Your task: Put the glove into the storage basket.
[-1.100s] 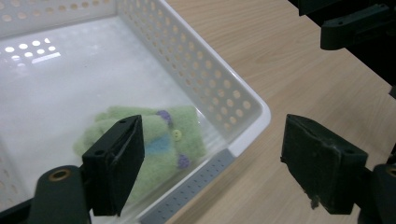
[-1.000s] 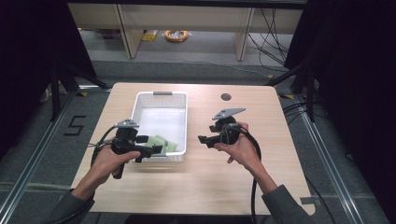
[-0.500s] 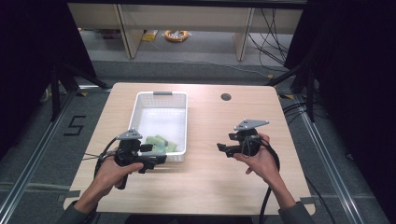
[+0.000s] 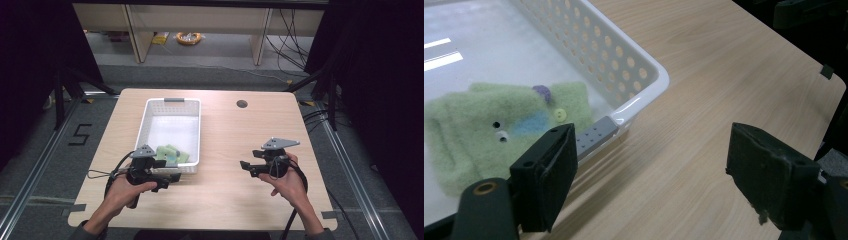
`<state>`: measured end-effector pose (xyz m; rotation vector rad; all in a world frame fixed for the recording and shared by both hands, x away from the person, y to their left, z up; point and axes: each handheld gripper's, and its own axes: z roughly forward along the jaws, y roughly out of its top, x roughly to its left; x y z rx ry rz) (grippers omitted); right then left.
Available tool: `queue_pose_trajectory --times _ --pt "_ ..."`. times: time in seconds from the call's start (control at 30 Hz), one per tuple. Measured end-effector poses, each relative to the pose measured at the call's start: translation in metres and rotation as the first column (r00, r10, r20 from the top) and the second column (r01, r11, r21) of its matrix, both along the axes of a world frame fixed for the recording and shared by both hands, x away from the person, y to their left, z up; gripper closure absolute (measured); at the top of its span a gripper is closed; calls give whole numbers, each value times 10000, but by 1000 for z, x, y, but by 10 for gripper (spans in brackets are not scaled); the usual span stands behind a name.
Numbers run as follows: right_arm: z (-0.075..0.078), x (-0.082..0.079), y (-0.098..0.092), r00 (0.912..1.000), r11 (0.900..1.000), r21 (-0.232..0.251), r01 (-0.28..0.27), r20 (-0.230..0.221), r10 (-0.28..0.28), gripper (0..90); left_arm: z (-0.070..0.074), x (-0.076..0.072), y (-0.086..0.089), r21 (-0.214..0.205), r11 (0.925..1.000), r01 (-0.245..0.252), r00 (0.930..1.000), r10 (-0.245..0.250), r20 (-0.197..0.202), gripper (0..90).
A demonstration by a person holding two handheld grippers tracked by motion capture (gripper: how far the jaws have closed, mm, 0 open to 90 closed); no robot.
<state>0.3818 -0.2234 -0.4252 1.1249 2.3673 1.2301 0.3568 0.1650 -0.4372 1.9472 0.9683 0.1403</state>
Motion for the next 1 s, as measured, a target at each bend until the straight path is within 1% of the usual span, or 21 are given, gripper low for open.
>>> queue_pose_trajectory --times 0.03,0.1,0.13,0.2,0.27,0.3,0.33,0.37,0.4,0.43,0.53,0.57,0.67,0.7,0.73,0.77,0.83,0.87,0.93,0.97,1.0 --pt "-1 0 -2 9999 10000 -53 -20 136 21 341 -1 -1 -1 -43 10000 -37 10000 37 24 201" --pt "-3 -4 -4 9997 9996 188 202 -121 -200 338 -2 -1 -2 -38 10000 -6 10000 6 18 201" --pt "-4 -3 -6 9999 10000 20 71 122 -71 336 -3 -1 -2 -44 10000 71 10000 -71 -41 201" --pt "-5 -5 -8 9999 9999 135 93 -112 -92 331 -4 -2 -4 -51 10000 7 10000 -7 15 201" --pt "-6 -7 -9 9998 9996 228 192 -80 -190 326 -4 -2 -4 -5 9999 107 9999 -107 -21 201" --pt "-7 -7 -13 10000 9997 224 14 -7 -14 319 -5 -3 -6 -30 10000 53 10000 -53 30 201" --pt "-7 -10 -13 9997 9993 303 210 -119 -206 313 -6 -4 -6 -26 9999 138 9999 -138 -55 201" --pt "-7 -10 -14 9996 9994 247 259 74 -261 303 -6 -5 -6 37 9999 120 9999 -120 -22 201" --pt "-8 -11 -15 9998 9990 385 209 33 -210 293 -6 -6 -6 34 10000 85 10000 -85 4 201" --pt "-9 -12 -17 9998 9994 335 128 130 -132 291 -7 -7 -6 2 10000 83 10000 -83 -9 201" --pt "-11 -15 -19 9999 9990 426 125 114 -130 283 -9 -9 -5 -38 9999 127 9999 -128 -82 201" --pt "-14 -18 -21 9997 9991 352 227 92 -231 275 -11 -13 -4 -19 10000 36 9999 -36 -93 201" --pt "-17 -19 -24 9999 9993 348 160 16 -160 268 -13 -14 -4 51 10000 53 10000 -52 -79 201" --pt "-18 -23 -26 9994 9991 264 342 -56 -340 266 -14 -16 -4 94 9998 159 9998 -159 -80 201" --pt "-20 -25 -25 9990 9980 497 387 -243 -376 266 -14 -16 -4 94 9998 159 9998 -159 -80 201" --pt "-20 -25 -25 9990 9980 497 387 -243 -376 266 -14 -17 -5 149 9998 148 9999 -148 -7 201" --pt "-21 -27 -30 9996 9992 274 278 -88 -275 261 -16 -20 -8 209 9995 239 9997 -239 -19 201" --pt "-22 -29 -30 9993 9984 435 363 -76 -360 259 -17 -21 -9 261 9992 298 9995 -299 30 201" --pt "-22 -30 -33 9994 9987 388 326 57 -328 244 -18 -22 -10 242 9993 295 9996 -295 -19 201" --pt "-21 -33 -33 9987 9982 366 479 -211 -472 243 -20 -23 -11 239 9990 370 9993 -369 -18 200" --pt "-21 -33 -33 9987 9982 366 479 -211 -472 243 -20 -23 -11 239 9990 370 9993 -369 -18 199"
